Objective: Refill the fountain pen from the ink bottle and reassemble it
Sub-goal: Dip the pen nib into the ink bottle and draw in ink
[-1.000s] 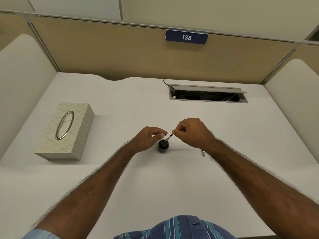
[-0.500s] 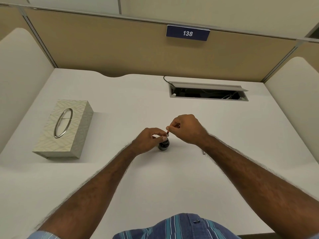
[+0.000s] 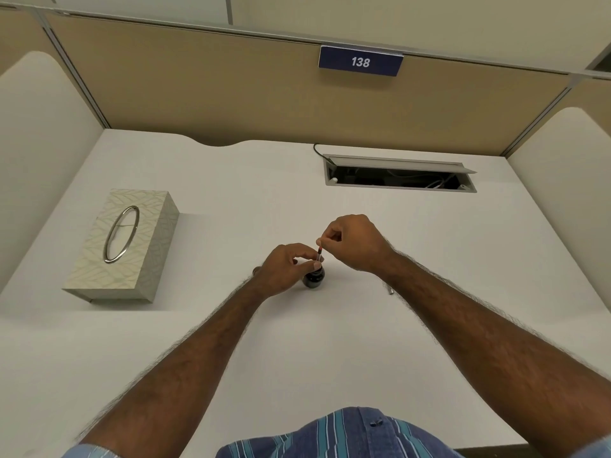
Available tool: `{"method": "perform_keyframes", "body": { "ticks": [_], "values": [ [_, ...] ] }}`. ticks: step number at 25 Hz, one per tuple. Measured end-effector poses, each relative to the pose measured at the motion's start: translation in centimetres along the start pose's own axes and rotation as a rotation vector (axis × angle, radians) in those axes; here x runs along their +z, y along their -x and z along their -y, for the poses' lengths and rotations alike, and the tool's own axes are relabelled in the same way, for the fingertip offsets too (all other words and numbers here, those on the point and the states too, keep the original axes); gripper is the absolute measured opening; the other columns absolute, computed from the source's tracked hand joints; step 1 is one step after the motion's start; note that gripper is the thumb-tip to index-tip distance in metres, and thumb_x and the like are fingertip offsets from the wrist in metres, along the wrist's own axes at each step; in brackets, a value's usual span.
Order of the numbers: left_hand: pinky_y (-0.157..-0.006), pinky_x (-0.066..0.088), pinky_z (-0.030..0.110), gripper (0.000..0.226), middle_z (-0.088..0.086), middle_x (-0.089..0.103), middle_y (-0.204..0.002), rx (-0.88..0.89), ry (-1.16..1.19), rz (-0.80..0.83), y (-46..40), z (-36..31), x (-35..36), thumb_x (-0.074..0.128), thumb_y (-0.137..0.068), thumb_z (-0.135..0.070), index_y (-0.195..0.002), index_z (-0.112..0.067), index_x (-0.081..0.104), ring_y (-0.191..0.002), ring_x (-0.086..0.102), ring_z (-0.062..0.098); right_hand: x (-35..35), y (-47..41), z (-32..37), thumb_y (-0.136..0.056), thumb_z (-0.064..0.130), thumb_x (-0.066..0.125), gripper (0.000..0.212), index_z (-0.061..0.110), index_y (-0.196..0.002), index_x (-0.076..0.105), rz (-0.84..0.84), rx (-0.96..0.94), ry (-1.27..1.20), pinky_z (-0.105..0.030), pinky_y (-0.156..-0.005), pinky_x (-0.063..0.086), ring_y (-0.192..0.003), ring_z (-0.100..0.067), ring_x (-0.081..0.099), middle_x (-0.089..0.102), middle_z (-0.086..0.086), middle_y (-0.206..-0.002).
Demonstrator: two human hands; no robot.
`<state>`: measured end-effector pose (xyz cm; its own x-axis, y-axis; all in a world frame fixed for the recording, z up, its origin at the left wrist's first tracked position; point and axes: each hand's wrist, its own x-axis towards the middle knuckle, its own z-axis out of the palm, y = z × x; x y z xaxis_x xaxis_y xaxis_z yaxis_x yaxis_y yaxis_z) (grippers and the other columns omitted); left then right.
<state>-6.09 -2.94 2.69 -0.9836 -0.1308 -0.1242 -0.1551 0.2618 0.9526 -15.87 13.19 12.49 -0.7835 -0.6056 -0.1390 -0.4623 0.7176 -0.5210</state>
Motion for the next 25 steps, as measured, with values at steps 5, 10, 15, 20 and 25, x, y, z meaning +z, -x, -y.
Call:
{"method": "perform_keyframes", "body": {
  "ticks": [5,10,15,20,25],
  "values": [
    [-0.082,0.041,0.009,0.012,-0.008,0.077,-0.111,0.050,-0.043,-0.034,-0.09,0.04,0.18,0.077,-0.090,-0.014,-0.101,-0.017,0.083,-0.100,0.064,-0.011,-0.36,0.40,0.17,-0.097,0.027,0.070,0.016,0.019,-0.094,0.084,0.023,-0.043,0.052,-0.025,-0.068,0.042,-0.081,-0.011,0.062,0.068,0.011,-0.084],
    [-0.081,0.038,-0.002,0.014,-0.003,0.076,-0.110,0.087,-0.087,-0.061,-0.16,0.17,0.28,0.078,-0.089,-0.011,-0.102,-0.013,0.083,-0.098,0.062,-0.015,-0.46,0.67,0.18,-0.099,0.021,0.068,0.016,0.017,-0.100,0.083,0.041,-0.072,0.036,-0.027,-0.076,0.045,-0.087,-0.013,0.063,0.067,0.009,-0.091],
    [-0.089,0.045,0.007,0.012,-0.006,0.076,-0.108,0.102,-0.077,-0.063,-0.15,0.37,0.40,0.079,-0.089,-0.014,-0.099,-0.020,0.083,-0.100,0.066,-0.008,-0.64,0.70,0.01,-0.099,0.018,0.068,0.015,0.015,-0.105,0.082,0.068,-0.089,0.018,-0.027,-0.080,0.048,-0.092,-0.015,0.064,0.074,0.001,-0.103],
    [-0.089,0.042,0.003,0.013,-0.008,0.075,-0.108,0.097,-0.081,-0.080,-0.02,0.36,0.56,0.079,-0.089,-0.014,-0.101,-0.017,0.084,-0.101,0.064,-0.011,-0.40,0.55,-0.18,-0.094,0.030,0.075,0.013,0.020,-0.095,0.083,0.043,-0.035,-0.026,-0.023,-0.070,0.048,-0.082,-0.007,0.064,0.074,0.010,-0.091],
    [-0.092,0.046,0.010,0.013,-0.009,0.075,-0.108,0.100,-0.090,-0.079,0.04,0.36,0.67,0.080,-0.089,-0.016,-0.099,-0.021,0.084,-0.103,0.066,-0.005,-0.27,0.63,-0.21,-0.097,0.020,0.072,0.011,0.018,-0.097,0.083,0.031,-0.046,0.008,-0.027,-0.075,0.047,-0.085,-0.010,0.063,0.073,0.008,-0.093]
  ]
}}
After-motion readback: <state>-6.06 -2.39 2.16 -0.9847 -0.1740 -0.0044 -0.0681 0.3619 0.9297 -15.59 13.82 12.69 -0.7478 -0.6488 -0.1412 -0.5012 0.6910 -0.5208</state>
